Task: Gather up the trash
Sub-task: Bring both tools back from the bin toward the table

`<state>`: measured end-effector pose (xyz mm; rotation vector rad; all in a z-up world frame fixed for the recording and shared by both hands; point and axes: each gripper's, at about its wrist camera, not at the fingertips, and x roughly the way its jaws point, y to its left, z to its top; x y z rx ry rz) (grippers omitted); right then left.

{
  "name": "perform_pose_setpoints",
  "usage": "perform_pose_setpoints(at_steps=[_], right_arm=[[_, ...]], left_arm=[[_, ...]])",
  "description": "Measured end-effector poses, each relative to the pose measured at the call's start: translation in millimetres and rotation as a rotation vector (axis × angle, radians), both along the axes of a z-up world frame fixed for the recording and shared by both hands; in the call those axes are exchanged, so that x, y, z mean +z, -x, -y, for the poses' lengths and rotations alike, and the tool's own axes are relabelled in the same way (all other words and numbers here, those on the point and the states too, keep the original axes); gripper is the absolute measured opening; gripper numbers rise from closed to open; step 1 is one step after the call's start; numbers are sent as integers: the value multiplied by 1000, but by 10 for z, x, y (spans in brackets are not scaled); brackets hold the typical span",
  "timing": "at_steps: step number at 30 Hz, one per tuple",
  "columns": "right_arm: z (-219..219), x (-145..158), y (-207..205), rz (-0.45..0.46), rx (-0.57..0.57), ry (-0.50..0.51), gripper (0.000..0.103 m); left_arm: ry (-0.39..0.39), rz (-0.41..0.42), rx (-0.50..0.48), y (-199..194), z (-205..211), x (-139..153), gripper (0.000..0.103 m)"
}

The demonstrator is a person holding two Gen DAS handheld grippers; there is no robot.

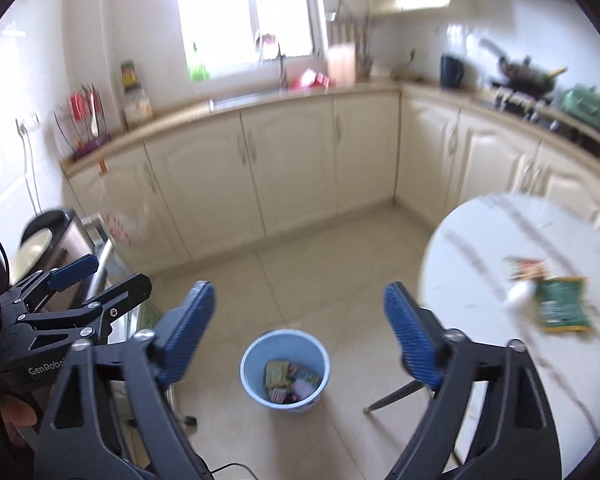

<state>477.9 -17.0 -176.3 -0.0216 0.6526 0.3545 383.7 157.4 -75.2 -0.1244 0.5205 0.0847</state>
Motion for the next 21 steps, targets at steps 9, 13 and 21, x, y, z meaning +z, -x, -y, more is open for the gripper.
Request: perform_pose_setpoints(at_steps=[9, 13, 21], right_arm=[[622, 1070, 1190, 188, -119, 9, 103], [860, 1383, 1647, 257, -189, 24, 103], [1165, 1822, 2263, 380, -269, 27, 103]], left_arm=[[-54, 198, -39, 1108, 884, 166, 102], [-58, 268, -54, 1666, 1196, 137, 102], [-58, 405, -113, 2647, 1289, 100, 102]])
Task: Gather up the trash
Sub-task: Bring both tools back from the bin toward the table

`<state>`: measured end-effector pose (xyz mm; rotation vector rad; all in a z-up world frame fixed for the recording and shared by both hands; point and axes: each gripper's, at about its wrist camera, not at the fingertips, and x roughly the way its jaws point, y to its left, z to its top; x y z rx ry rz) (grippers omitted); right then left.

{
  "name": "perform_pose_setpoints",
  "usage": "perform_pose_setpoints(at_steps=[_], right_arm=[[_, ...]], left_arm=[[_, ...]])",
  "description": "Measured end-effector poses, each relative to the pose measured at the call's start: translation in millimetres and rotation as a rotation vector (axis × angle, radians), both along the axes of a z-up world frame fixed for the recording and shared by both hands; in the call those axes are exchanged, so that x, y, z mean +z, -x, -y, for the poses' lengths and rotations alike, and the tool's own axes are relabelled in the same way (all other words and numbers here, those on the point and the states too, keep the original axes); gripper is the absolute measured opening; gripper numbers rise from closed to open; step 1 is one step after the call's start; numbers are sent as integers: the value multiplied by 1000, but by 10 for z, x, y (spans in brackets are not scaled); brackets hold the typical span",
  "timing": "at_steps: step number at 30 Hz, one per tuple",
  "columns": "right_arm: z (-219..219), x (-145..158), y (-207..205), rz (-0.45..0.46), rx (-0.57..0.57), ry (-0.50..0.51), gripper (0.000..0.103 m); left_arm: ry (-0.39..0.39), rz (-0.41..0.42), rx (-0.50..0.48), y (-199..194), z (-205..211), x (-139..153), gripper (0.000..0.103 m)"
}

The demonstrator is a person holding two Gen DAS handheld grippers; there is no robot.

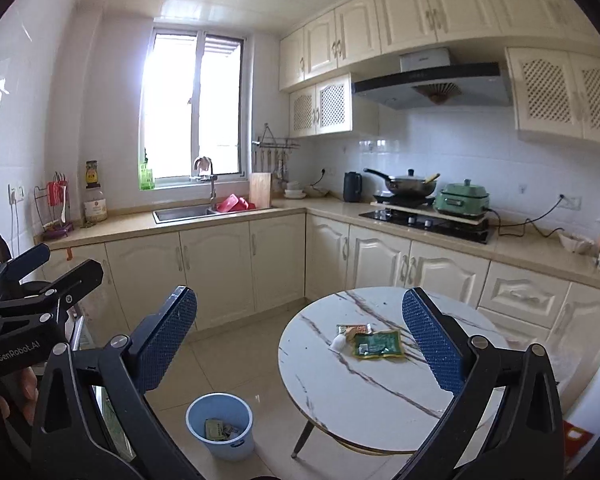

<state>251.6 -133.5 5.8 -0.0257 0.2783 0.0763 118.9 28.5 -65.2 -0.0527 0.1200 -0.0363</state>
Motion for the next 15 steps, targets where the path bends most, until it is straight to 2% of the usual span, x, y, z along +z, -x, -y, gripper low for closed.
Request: perform_pose_setpoints(at_steps=[8, 15], right_arm=[[90, 157, 289, 65, -40, -2, 103], [174, 118, 260, 58, -57, -9, 103]], left_arm=[[-20, 43, -34, 573, -185, -231, 102], [-29, 45, -28, 579, -210, -232, 102]])
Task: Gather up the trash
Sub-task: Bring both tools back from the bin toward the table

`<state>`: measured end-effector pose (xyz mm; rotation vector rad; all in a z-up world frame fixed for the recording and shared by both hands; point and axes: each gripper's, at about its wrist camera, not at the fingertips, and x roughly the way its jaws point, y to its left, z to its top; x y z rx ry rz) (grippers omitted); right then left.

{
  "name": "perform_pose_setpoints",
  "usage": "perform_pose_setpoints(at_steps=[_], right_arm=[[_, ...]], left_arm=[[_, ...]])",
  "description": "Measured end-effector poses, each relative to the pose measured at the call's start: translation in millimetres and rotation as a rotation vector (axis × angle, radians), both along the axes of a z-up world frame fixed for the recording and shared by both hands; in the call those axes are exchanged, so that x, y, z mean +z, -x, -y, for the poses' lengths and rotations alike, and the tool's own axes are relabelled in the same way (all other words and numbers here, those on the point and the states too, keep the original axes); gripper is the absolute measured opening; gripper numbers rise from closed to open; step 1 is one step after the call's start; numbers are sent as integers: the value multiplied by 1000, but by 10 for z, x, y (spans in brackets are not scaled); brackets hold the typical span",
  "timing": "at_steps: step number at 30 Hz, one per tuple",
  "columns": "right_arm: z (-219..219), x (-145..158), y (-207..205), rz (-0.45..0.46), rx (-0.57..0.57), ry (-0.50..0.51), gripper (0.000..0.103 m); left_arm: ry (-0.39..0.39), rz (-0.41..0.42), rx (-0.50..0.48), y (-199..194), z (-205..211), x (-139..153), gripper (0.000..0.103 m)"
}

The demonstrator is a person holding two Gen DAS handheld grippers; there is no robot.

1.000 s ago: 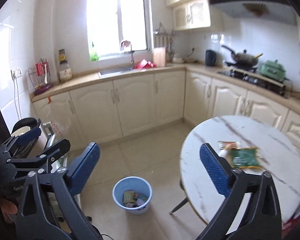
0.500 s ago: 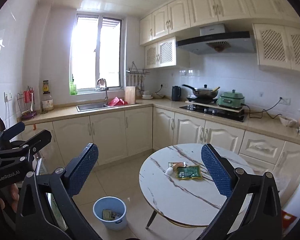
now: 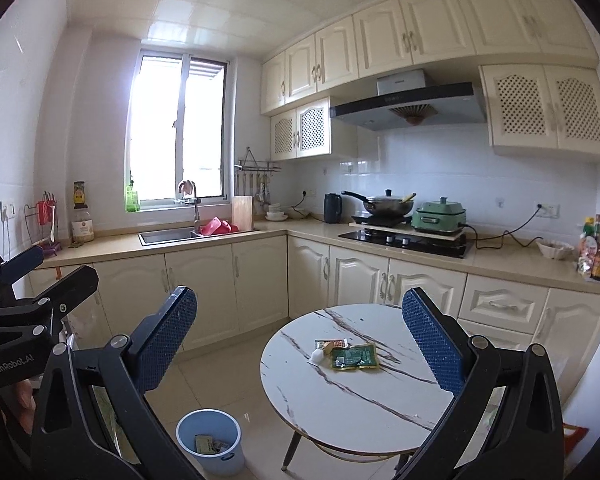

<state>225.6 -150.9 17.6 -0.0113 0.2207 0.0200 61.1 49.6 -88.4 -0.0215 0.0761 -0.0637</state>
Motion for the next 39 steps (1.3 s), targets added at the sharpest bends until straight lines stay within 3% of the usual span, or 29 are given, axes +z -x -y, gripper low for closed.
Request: perform_pose_setpoints(at_steps=[8, 16, 24, 33, 39], right_arm=[[40, -47, -28, -10, -18, -3, 103], [267, -185, -212, -41, -65, -6, 103], [826, -560, -707, -142, -161, -37, 103], [1508, -1390, -1576, -339, -234, -126, 103], [1728, -1862, -2215, -455, -246, -141, 103]], left_arm=[[-1, -14, -1, -238, 39, 157, 102], [-27, -59, -12, -762, 168, 302, 102], [-34, -228, -84, -1834, 520, 195, 102], [-74, -451, -162, -3140, 1133, -184, 102], [-100, -582, -237, -4110, 1500, -461, 102]])
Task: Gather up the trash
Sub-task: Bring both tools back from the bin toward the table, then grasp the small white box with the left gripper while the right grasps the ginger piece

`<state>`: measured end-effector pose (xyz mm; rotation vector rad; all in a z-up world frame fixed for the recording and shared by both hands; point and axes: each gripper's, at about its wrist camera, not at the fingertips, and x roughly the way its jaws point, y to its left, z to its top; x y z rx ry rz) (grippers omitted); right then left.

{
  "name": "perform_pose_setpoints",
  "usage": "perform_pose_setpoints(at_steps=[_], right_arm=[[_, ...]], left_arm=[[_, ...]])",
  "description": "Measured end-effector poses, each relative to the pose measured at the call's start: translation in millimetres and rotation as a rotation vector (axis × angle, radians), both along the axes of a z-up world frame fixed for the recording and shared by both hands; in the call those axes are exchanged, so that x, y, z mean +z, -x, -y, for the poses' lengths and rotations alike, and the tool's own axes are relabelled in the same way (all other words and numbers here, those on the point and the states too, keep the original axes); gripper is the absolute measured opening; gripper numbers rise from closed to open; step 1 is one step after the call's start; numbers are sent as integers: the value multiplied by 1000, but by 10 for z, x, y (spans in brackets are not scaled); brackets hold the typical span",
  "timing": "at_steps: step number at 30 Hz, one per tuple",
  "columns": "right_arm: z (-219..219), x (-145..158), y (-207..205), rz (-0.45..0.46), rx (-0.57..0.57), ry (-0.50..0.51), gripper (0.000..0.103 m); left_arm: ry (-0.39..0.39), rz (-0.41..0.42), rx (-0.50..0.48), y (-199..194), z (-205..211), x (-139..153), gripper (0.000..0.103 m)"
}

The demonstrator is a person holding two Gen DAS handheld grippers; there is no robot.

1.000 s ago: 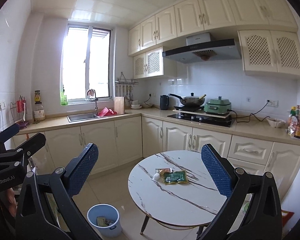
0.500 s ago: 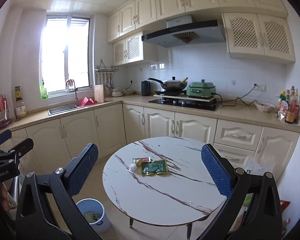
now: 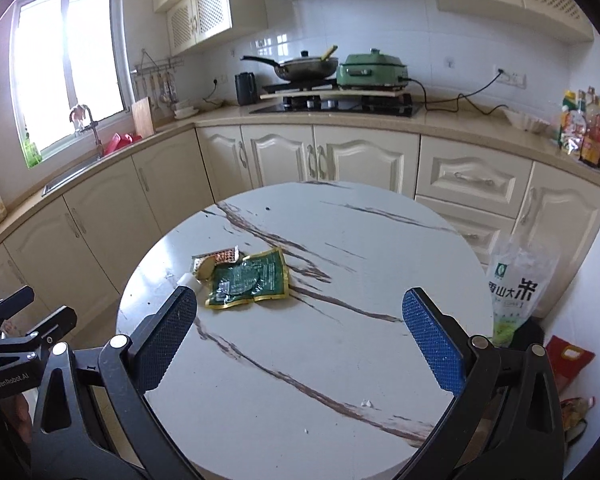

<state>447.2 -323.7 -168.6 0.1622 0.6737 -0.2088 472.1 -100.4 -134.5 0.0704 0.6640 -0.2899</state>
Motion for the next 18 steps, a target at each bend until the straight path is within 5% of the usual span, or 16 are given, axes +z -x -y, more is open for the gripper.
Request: perform_pose_setpoints(at_steps=[6, 16, 18], right_arm=[[91, -321, -577, -85, 8, -19, 103], [39, -643, -1111, -136, 12, -25, 103], [8, -685, -1169, -147, 18, -21, 103]], left_arm=[[-14, -121, -26, -904, 202, -279, 100], [-25, -211, -77, -1884, 348, -614, 66], [-35, -196, -80, -1942, 360, -632, 66]])
